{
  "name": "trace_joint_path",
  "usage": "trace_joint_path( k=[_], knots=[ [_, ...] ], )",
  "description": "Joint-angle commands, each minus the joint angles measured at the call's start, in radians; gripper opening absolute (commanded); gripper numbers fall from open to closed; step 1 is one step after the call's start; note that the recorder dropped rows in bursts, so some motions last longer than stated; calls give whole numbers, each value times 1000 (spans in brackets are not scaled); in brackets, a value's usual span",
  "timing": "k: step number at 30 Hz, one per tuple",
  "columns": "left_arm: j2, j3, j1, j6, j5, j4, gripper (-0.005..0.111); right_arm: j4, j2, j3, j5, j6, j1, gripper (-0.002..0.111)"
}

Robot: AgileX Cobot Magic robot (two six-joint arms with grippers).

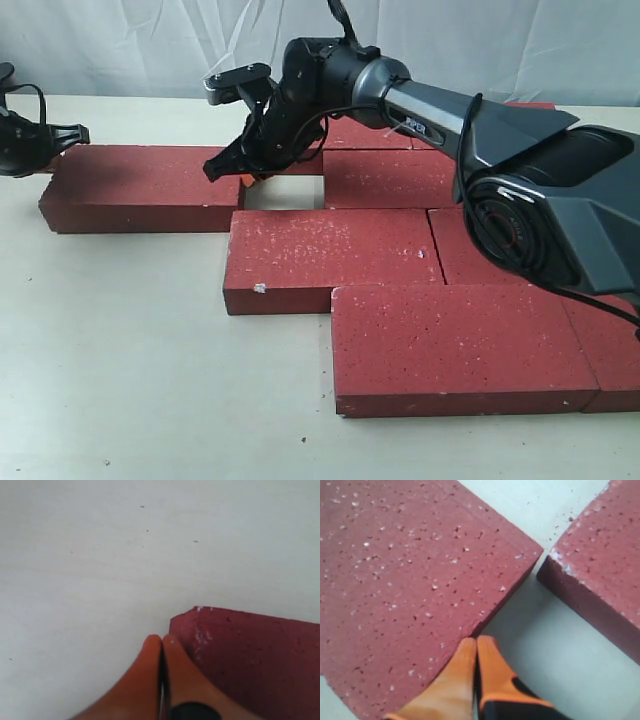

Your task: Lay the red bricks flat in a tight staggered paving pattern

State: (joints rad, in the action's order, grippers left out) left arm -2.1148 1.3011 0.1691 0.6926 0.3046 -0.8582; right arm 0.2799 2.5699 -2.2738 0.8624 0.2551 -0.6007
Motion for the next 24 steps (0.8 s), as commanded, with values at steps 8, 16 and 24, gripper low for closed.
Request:
trace_joint_path(
  k=[8,16,24],
  knots=[
    [3,4,-11,0,78,15,0,10,5,-5,70,4,-10,-1],
    [3,4,-11,0,87,15,0,-2,3,-5,63,4,-7,-1],
    [3,4,-11,0,84,9,0,-47,-46,-5,77,4,-5,-1]
  ],
)
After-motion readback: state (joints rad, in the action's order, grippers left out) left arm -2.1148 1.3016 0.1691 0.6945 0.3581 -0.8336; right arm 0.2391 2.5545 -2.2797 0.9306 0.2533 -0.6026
